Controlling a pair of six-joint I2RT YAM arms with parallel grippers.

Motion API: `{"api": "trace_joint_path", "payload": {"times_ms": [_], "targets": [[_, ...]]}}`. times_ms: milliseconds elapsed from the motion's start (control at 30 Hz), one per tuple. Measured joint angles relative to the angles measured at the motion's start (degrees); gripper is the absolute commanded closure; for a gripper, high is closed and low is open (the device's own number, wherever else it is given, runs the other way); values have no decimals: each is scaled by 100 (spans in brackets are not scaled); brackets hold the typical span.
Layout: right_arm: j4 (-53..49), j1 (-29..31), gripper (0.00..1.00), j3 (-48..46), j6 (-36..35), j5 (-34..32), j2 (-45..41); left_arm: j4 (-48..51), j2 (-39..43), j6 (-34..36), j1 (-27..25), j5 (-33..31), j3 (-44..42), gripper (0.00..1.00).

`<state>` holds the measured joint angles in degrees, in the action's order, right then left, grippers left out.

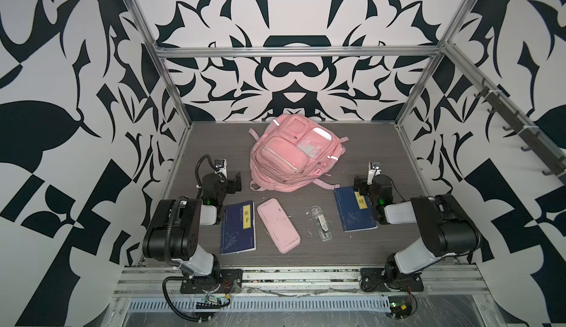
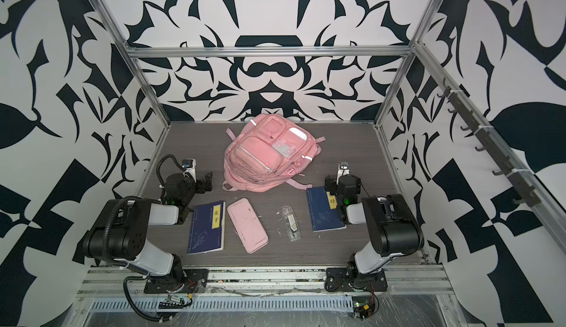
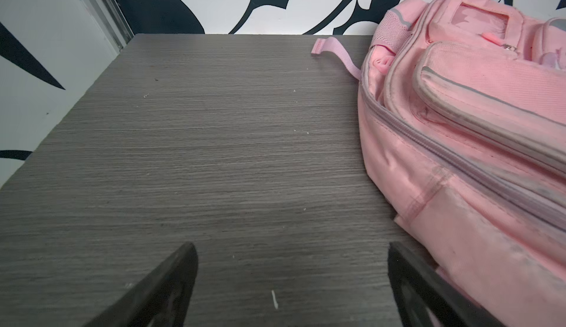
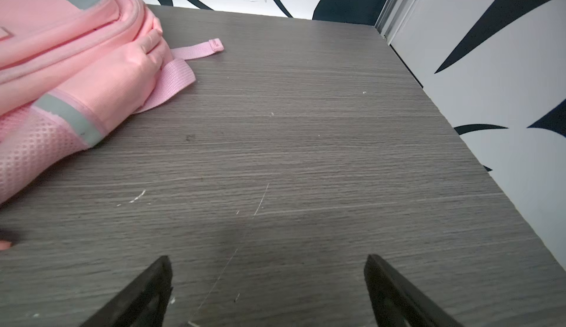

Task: Pack the student bag

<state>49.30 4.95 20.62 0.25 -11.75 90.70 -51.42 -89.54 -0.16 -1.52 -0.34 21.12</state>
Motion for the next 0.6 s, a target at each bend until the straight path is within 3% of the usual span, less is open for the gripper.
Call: {"api": "trace_joint_path", "payload": {"times_ms": [600], "targets": [[0, 0, 0, 0, 0, 0, 0, 20, 0, 0, 0, 35, 0, 1]]}}
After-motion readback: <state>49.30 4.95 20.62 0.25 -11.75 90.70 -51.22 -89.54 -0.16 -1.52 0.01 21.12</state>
